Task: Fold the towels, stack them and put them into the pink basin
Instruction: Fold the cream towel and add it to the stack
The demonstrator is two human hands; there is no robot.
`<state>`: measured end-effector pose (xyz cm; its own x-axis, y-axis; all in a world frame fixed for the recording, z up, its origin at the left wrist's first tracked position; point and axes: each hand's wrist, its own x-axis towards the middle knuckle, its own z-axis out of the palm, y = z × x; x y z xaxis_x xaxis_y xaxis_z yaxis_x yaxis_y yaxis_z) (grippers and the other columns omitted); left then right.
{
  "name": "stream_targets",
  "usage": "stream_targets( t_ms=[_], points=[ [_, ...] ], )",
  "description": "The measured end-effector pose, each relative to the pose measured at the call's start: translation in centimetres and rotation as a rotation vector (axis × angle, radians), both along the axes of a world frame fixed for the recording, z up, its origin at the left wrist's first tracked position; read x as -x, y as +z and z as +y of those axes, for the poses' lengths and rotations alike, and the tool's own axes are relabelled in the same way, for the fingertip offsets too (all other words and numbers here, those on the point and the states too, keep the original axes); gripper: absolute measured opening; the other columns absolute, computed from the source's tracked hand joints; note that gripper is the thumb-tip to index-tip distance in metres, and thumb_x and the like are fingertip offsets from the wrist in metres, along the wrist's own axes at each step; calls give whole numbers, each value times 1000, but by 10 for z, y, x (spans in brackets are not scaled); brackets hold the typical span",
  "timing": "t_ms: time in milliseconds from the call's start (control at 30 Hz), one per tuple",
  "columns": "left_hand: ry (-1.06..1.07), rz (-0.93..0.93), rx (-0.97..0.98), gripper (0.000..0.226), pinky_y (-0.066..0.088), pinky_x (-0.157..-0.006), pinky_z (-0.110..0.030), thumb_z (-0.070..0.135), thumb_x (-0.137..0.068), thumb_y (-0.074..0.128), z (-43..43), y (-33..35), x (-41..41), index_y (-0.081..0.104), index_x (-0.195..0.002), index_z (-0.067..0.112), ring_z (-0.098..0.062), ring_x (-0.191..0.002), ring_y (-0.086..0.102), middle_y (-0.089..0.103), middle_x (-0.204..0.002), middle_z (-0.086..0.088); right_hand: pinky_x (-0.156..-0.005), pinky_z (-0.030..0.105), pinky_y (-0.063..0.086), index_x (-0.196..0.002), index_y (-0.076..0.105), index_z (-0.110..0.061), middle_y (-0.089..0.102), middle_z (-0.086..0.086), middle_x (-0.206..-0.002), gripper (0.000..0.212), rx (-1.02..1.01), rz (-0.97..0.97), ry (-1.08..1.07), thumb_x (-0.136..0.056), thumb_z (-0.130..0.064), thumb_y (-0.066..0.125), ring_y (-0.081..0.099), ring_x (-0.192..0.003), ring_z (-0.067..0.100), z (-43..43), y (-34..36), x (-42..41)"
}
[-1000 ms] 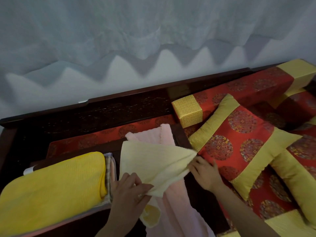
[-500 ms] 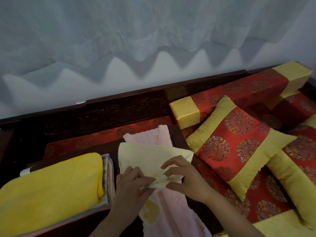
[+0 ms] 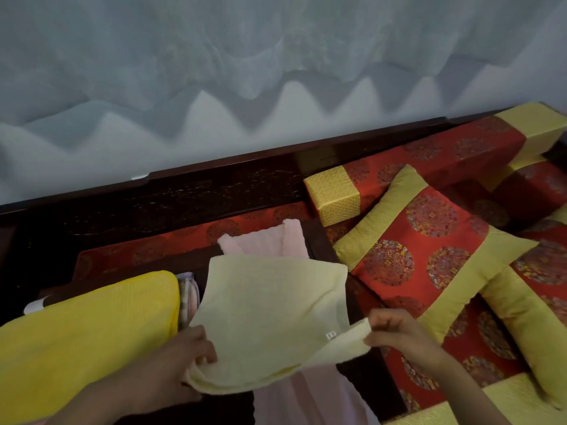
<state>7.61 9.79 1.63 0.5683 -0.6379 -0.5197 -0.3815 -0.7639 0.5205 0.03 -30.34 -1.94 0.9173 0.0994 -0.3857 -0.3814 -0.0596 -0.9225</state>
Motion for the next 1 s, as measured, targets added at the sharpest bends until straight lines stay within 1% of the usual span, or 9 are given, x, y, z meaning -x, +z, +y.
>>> stream_targets(
  t_ms=[100,200,333,433,600,700,867,933,1000],
  points=[
    [340,163,175,39,44,-83,-12,40,-70,74,-8,-5,-30,65,-106,28,-2,-126,46,41,-125,42,-63,20,47,-71,63,0,59,10,-72,12,-31,69,-212,-67,-10,70,58,-69,18,-4,-10,-19],
    [653,245,371,18,48,-62,-15,24,-75,77,-29,-2,-70,70,-90,17,-2,-77,67,73,-82,12,-55,18,47,-77,57,-8,59,2,-70,10,-12,118,-361,-87,-7,60,57,-64,13,0,-24,-46],
    [1110,161,563,18,48,-62,-30,12,-79,73,-55,-42,-104,62,-92,7,-26,-75,61,66,-82,-13,-52,18,44,-85,49,-15,54,-1,-76,12,240,79,-394,-97,-14,48,53,-68,14,18,-49,-79],
    [1133,-88,441,15,41,-63,-32,12,-84,68,-64,-75,-109,55,-92,6,-28,-82,57,59,-77,-5,-57,23,39,-95,45,-13,52,-5,-78,6,402,28,-386,-99,-17,44,52,-69,11,25,-63,-94],
    [1148,-226,349,26,39,-73,-38,16,-88,62,-67,-98,-106,52,-105,-1,-29,-84,53,60,-91,-16,-69,37,45,-100,46,-14,59,3,-83,9,476,77,-378,-98,-22,45,60,-78,25,27,-84,-101],
    [1219,-212,280,46,44,-77,-43,27,-80,73,-66,-101,-109,54,-106,-5,-34,-88,57,61,-95,-19,-68,35,52,-95,56,-12,66,5,-88,21,209,175,-493,-87,-28,66,65,-80,23,25,-79,-100],
    [1187,-83,217,68,48,-75,-41,36,-59,72,-70,-102,-117,57,-106,-10,-42,-96,61,64,-103,-27,-83,44,55,-108,68,-4,72,14,-105,69,-129,257,-295,-47,-29,89,68,-97,33,9,-77,-75],
    [1214,57,236,74,46,-80,-40,32,-57,66,-69,-100,-120,53,-114,-13,-43,-103,59,61,-111,-30,-87,47,54,-109,68,-8,72,12,-107,68,-94,232,-302,-51,-37,88,68,-99,31,6,-84,-64],
    [1209,169,266,54,49,-87,-46,18,-72,75,-64,-102,-122,58,-111,-15,-43,-102,60,62,-113,-31,-88,45,55,-115,63,-16,71,6,-110,50,-17,183,-279,-72,-37,78,67,-102,26,7,-88,-58]
  ],
)
